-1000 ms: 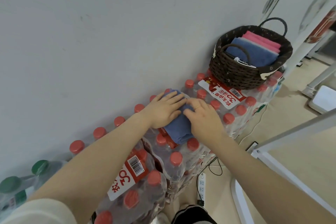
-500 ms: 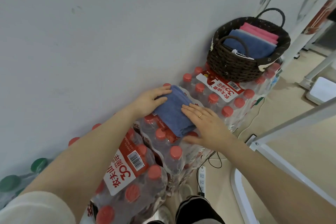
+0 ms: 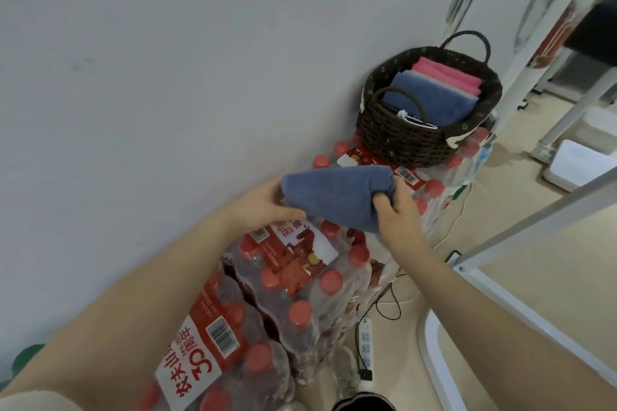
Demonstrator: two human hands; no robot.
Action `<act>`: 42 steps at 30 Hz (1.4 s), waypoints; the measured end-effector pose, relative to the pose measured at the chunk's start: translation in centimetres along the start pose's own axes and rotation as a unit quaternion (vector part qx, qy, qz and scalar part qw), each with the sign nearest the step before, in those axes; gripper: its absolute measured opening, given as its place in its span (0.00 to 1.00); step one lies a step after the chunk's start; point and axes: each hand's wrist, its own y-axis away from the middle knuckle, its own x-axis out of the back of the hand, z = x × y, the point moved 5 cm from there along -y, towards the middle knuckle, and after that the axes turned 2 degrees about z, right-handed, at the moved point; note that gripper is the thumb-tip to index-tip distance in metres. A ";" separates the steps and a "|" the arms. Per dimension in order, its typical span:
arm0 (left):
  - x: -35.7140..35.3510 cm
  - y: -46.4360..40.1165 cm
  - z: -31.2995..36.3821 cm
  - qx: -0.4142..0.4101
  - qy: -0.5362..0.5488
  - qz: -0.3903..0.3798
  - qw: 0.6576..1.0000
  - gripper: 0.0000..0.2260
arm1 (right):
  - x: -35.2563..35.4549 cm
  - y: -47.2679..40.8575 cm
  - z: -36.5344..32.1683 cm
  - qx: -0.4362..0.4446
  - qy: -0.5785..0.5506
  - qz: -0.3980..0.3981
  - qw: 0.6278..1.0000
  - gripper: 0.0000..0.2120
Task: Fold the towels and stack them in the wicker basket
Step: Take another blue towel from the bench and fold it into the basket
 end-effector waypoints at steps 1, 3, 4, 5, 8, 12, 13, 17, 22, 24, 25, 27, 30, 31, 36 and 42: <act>-0.5 -0.7 1.0 -0.010 0.027 0.013 1.000 0.19 | 0.7 -0.3 0.0 -0.018 -0.035 0.011 0.999 0.06; -1.4 -2.2 3.2 -0.028 0.100 0.042 0.994 0.16 | 2.1 -1.1 -0.3 -0.058 -0.106 0.034 0.992 0.06; -1.6 -3.2 4.3 -0.034 0.145 0.062 0.987 0.14 | 3.0 -1.7 -0.7 -0.069 -0.143 0.038 0.987 0.05; -1.9 -4.0 5.8 -0.043 0.185 0.077 0.979 0.11 | 3.8 -2.4 -1.2 -0.067 -0.173 0.034 0.982 0.04; -2.1 -6.8 10.0 -0.085 0.209 0.115 0.968 0.08 | 6.5 -4.9 -3.9 -0.007 -0.152 -0.019 0.988 0.26; -1.6 -10.9 15.0 -0.115 0.205 0.156 0.959 0.13 | 10.9 -10.1 -7.1 0.006 -0.090 -0.023 0.996 0.36; -1.3 -12.0 16.2 -0.126 0.186 0.159 0.961 0.13 | 12.0 -11.5 -7.8 0.013 -0.085 -0.014 0.996 0.35; -0.4 -17.1 19.8 -0.151 0.046 0.150 0.976 0.17 | 14.9 -16.7 -9.4 0.061 0.014 0.035 0.997 0.27; -1.0 -23.2 19.5 -0.108 -0.073 0.106 0.986 0.18 | 15.5 -21.0 -6.8 0.043 0.168 -0.015 0.985 0.32; -1.4 -25.0 18.4 -0.084 -0.163 0.093 0.979 0.20 | 14.9 -21.9 -5.1 0.007 0.234 -0.075 0.969 0.25; -1.6 -25.6 18.0 -0.081 -0.213 0.088 0.970 0.23 | 14.4 -22.3 -4.5 -0.004 0.261 -0.105 0.960 0.19; -1.9 -26.4 17.8 -0.099 -0.263 0.071 0.957 0.32 | 13.8 -22.9 -4.1 -0.004 0.314 -0.141 0.939 0.15; -2.5 -26.9 18.2 -0.158 -0.360 0.000 0.920 0.33 | 13.1 -23.3 -4.0 0.035 0.397 -0.177 0.900 0.19; -2.7 -26.9 18.1 -0.159 -0.394 -0.035 0.905 0.30 | 12.9 -23.1 -4.0 0.045 0.430 -0.193 0.881 0.20; -4.1 -27.5 16.7 -0.079 -0.552 -0.139 0.819 0.22 | 12.2 -22.4 -3.2 0.040 0.610 -0.218 0.761 0.20; -5.3 -29.0 14.9 -0.104 -0.713 -0.108 0.685 0.22 | 10.7 -21.0 -4.1 0.167 0.678 -0.035 0.715 0.19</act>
